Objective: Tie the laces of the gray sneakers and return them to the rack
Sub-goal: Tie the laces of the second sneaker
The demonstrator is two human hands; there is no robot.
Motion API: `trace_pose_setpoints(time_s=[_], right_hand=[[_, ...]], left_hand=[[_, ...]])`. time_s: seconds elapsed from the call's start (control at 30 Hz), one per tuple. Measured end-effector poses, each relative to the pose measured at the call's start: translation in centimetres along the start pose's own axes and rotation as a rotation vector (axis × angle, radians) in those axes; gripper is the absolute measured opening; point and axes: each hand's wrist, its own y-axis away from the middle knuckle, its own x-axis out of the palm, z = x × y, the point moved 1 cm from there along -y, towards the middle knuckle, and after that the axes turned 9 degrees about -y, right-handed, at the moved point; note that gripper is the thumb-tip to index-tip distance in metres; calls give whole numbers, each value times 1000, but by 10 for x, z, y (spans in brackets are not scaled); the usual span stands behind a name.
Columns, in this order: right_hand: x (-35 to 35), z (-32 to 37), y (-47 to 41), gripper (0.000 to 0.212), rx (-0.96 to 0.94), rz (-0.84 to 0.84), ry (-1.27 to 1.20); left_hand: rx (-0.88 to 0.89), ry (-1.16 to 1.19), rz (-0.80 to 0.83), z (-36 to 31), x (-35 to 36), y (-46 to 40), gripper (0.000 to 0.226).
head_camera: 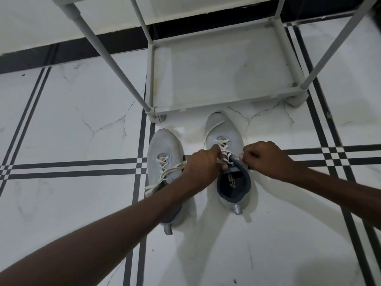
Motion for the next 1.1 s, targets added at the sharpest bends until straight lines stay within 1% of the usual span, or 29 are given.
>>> trace_pose_setpoints(time_s=[0.07,0.1,0.2,0.27,0.33,0.37,0.4,0.43,0.47,0.5,0.53,0.57,0.6,0.67,0.7,0.73,0.77,0.8,0.83,0.9,0.97,1.0,1.1], right_hand=[[-6,1,0,47,74,50,-151],[-8,-1,1,48,89,105,-131],[-20,-18,5,49,122,284,187],[-27,-29,8,52,234,385,263],[-28,-34,12,46,362,453,338],[-26,-33,14,40,389,457,424],[-22,-31,15,34,367,428,527],[-17,-28,15,31,305,368,623],[-12,-23,15,29,219,293,655],[-6,-19,14,27,141,208,584],[-2,-14,14,27,102,124,421],[2,-9,13,27,123,49,194],[4,-5,12,26,186,4,-26],[10,1,12,31,351,7,-435],[13,1,13,36,432,30,-584],[13,1,14,39,472,57,-650],[12,-1,15,43,451,89,-633],[11,-5,13,45,382,121,-560],[9,-11,12,46,296,148,-456],[3,-31,9,45,162,200,-170],[-5,-59,10,44,146,256,89],[-9,-72,10,44,164,267,167],[-24,-86,10,47,198,208,279]], left_hand=[[-75,102,30,6,-2,-3,22],[-91,128,40,9,-2,-5,20],[-87,135,65,15,-1,-5,18],[-76,119,55,19,0,-5,17],[-78,92,45,22,1,-6,18],[-81,88,46,23,1,-6,18],[-76,90,51,23,2,-6,19],[-69,95,60,23,2,-6,18],[-59,100,65,23,2,-7,19],[-51,105,67,22,1,-7,19],[-46,112,67,22,1,-8,21],[-40,120,66,22,0,-8,23],[-36,125,66,22,-1,-9,24],[-33,119,80,20,-4,-9,23],[-34,109,86,19,-4,-8,23],[-33,92,85,19,-4,-8,23],[-27,60,79,19,-3,-8,23],[-15,18,67,19,-3,-7,23],[0,-20,53,19,-2,-6,23],[8,-57,38,20,0,-3,26],[-12,-81,42,22,2,1,28],[-27,-92,47,23,4,2,28],[-62,-94,64,32,5,3,24]])
